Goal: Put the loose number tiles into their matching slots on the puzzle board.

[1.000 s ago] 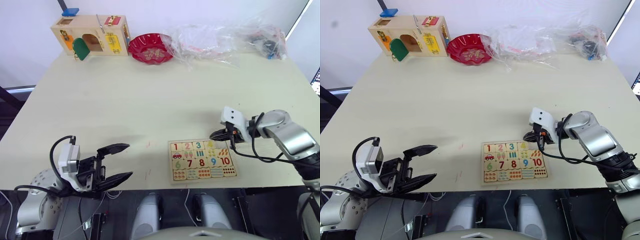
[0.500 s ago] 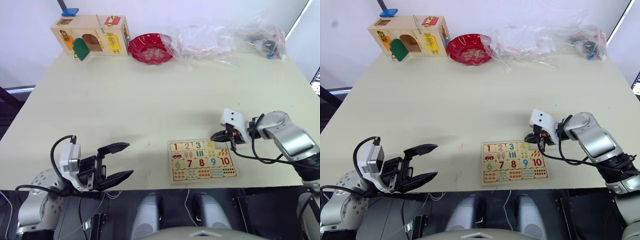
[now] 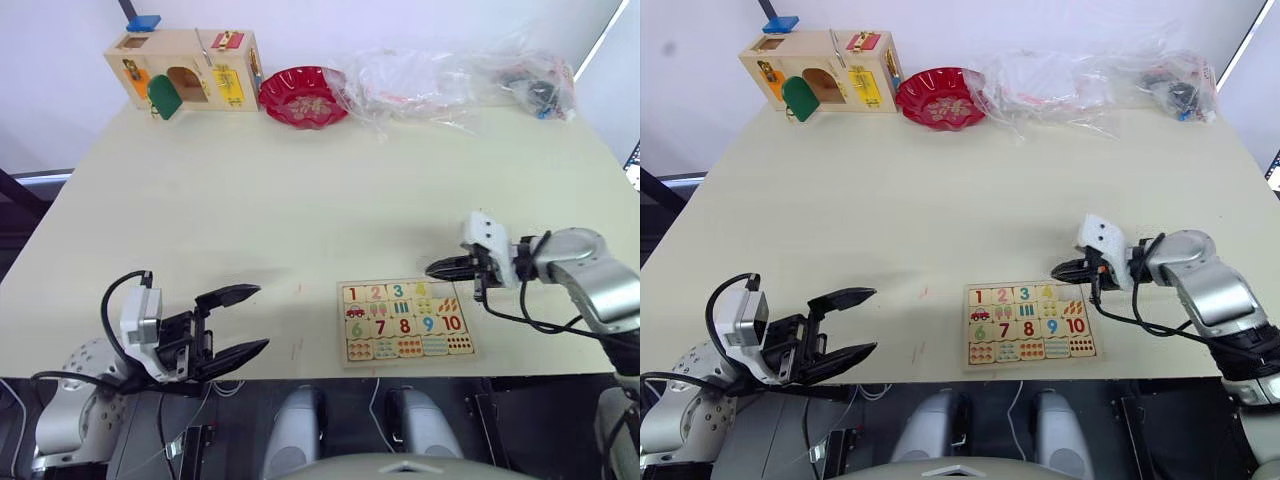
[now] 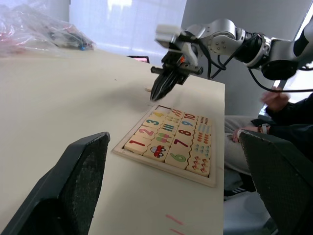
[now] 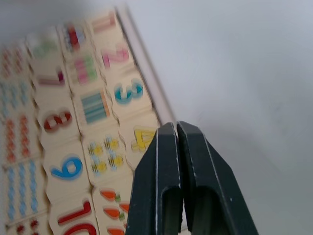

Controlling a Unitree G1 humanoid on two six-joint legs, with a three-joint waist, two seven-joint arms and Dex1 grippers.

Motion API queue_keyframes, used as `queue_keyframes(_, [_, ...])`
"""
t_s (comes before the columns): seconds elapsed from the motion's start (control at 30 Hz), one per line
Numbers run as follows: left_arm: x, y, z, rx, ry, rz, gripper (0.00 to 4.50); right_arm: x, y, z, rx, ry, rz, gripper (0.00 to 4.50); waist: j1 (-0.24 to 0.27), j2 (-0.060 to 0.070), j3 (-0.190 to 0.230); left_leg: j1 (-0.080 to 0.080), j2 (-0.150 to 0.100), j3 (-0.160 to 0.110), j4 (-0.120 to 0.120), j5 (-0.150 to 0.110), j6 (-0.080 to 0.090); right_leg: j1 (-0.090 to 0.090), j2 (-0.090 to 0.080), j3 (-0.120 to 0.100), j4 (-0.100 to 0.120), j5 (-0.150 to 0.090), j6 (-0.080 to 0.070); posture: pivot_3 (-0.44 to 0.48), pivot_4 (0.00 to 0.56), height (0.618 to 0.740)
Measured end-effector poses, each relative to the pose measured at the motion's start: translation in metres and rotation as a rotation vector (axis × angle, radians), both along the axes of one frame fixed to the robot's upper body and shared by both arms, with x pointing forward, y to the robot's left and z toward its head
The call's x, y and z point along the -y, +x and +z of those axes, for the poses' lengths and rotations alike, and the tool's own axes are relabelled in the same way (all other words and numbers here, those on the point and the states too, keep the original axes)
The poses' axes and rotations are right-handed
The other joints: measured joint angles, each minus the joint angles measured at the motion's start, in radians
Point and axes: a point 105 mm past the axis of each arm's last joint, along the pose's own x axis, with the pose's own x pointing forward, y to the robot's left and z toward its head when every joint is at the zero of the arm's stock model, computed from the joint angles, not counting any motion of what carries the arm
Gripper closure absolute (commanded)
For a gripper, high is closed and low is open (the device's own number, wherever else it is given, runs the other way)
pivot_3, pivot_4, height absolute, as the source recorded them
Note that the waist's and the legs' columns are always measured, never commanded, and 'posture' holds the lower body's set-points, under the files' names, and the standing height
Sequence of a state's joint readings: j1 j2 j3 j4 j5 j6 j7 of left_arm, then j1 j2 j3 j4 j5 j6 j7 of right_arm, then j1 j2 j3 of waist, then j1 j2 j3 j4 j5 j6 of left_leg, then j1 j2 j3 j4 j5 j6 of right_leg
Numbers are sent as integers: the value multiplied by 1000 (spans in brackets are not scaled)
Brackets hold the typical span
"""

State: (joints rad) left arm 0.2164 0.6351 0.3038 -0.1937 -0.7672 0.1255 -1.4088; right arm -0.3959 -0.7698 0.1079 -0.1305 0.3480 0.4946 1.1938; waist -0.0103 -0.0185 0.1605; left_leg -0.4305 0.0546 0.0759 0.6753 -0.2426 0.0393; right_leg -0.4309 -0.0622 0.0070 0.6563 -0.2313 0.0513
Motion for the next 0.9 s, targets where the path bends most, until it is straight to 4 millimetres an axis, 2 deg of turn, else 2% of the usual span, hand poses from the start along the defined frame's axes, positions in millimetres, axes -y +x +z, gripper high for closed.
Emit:
queue_keyframes(0.17, [0,-1,-1,-7,0,8,0,18,-6,9,28,107,-61,4407,0,0,0,1,0,0,1,0,0,0,0,0,1,0,0,0,150,740])
queue_keyframes(0.2, [-1,-1,-2,-8,0,11,0,24,-7,11,24,135,-89,3921,1,0,0,1,0,0,1,0,0,1,0,0,1,0,0,0,150,740])
queue_keyframes(0.23, [-1,-1,-2,-9,0,13,0,29,-9,11,18,153,-110,3744,1,0,0,1,0,0,1,0,0,1,0,0,1,0,0,0,150,740])
queue_keyframes(0.3, [-1,-1,-2,-7,1,14,0,47,-18,12,15,201,-179,2685,6,0,0,1,0,0,1,0,0,1,0,0,0,0,0,0,150,740])
queue_keyframes(0.33, [-1,-1,-2,-8,3,15,0,53,-21,11,12,211,-200,2416,6,0,0,1,0,0,1,0,0,1,0,0,0,0,0,0,150,740])
queue_keyframes(0.5, [-3,0,-4,-12,18,26,0,86,-42,6,8,218,-321,49,6,0,0,2,0,0,1,0,0,2,0,1,1,0,0,0,150,740])
queue_keyframes(0.7, [-7,2,-8,-24,23,50,0,118,-65,-2,12,186,-452,49,4,0,0,3,0,0,0,0,0,3,0,2,1,0,0,0,150,740])
queue_keyframes(0.9, [-12,3,-14,-31,26,77,0,138,-77,-12,15,171,-569,49,3,-1,-1,4,0,0,0,0,0,3,1,2,1,0,0,0,150,740])
